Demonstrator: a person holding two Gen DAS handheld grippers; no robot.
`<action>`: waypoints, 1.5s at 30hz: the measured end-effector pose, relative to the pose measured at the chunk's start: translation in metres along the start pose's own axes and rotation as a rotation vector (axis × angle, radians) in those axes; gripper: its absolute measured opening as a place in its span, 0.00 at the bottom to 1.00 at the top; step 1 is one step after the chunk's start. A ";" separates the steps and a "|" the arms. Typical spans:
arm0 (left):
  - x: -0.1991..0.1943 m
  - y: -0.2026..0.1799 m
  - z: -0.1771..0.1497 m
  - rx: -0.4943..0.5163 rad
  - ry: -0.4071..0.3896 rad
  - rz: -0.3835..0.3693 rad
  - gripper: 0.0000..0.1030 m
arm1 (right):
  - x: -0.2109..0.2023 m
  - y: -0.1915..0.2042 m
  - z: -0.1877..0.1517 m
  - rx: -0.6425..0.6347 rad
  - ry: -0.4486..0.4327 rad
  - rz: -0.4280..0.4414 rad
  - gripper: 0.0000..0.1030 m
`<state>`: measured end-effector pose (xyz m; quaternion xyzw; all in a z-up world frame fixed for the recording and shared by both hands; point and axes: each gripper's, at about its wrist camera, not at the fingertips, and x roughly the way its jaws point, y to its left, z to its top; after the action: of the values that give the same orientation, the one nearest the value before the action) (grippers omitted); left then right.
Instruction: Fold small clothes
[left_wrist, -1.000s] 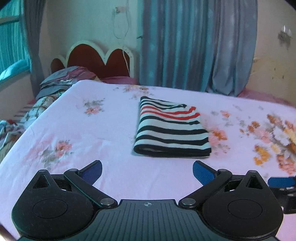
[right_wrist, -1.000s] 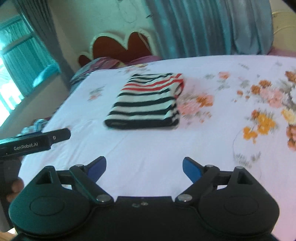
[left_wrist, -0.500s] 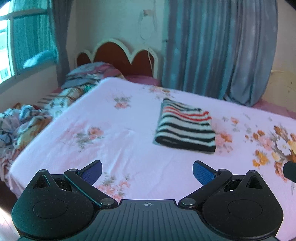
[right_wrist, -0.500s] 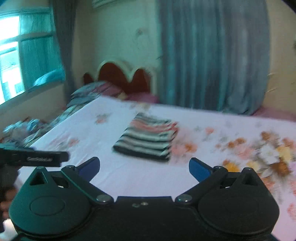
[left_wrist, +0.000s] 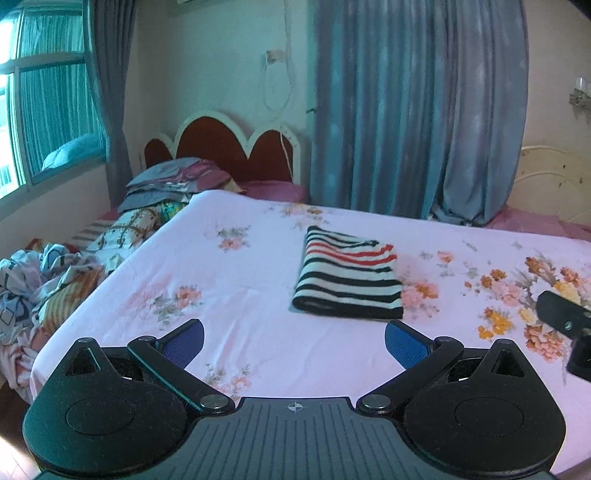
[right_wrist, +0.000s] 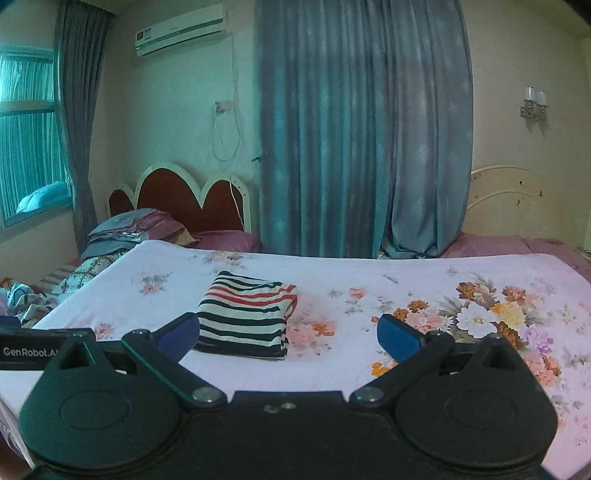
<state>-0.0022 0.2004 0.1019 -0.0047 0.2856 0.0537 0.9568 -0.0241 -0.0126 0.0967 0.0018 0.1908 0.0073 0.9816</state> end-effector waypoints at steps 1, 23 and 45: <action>-0.002 -0.001 0.001 0.000 0.001 -0.005 1.00 | -0.001 -0.001 0.000 0.001 -0.001 0.003 0.99; -0.010 -0.012 -0.001 -0.010 -0.002 -0.007 1.00 | 0.000 -0.003 -0.006 0.005 0.015 -0.005 0.99; -0.008 -0.014 -0.002 -0.010 0.007 -0.005 1.00 | 0.005 -0.006 -0.012 0.001 0.026 -0.006 0.99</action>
<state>-0.0085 0.1851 0.1040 -0.0104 0.2888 0.0528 0.9559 -0.0244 -0.0184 0.0834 0.0015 0.2038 0.0044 0.9790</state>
